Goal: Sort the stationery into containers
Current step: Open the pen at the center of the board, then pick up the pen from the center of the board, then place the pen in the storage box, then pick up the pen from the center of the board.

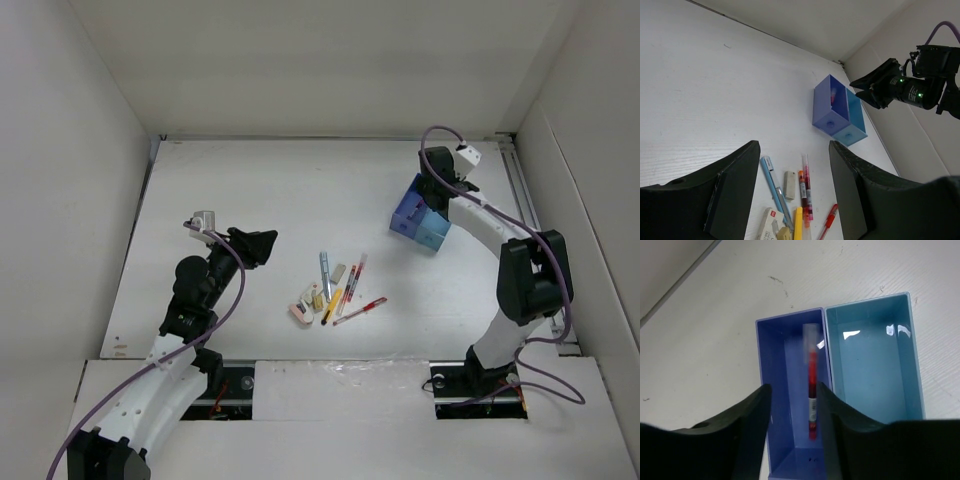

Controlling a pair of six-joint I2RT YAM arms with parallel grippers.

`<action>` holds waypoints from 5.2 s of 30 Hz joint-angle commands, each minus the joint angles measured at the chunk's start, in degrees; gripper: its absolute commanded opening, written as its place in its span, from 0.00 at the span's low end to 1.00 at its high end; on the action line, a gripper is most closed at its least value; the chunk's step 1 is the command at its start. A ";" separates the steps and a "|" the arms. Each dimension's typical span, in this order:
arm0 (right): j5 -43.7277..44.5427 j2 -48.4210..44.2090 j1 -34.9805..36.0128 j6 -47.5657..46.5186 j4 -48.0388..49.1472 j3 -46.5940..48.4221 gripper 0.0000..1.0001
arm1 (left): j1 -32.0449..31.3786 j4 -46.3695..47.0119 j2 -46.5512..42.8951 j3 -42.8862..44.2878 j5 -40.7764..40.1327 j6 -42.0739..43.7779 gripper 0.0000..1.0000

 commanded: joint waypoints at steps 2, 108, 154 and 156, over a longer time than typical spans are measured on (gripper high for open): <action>-0.48 -2.32 0.58 0.35 1.24 0.55 0.56 | -0.19 2.69 -0.07 0.90 0.35 0.35 0.54; 22.81 5.58 4.36 -0.61 -5.79 9.69 0.00 | -0.90 3.22 1.86 0.90 0.53 -0.18 0.54; 3.47 7.86 28.01 11.51 -6.58 -4.90 0.51 | -0.90 3.30 0.72 0.90 1.23 -0.18 0.54; 3.47 8.66 26.95 12.22 -6.58 -4.90 0.51 | -0.90 2.69 0.72 0.90 1.23 -0.18 0.54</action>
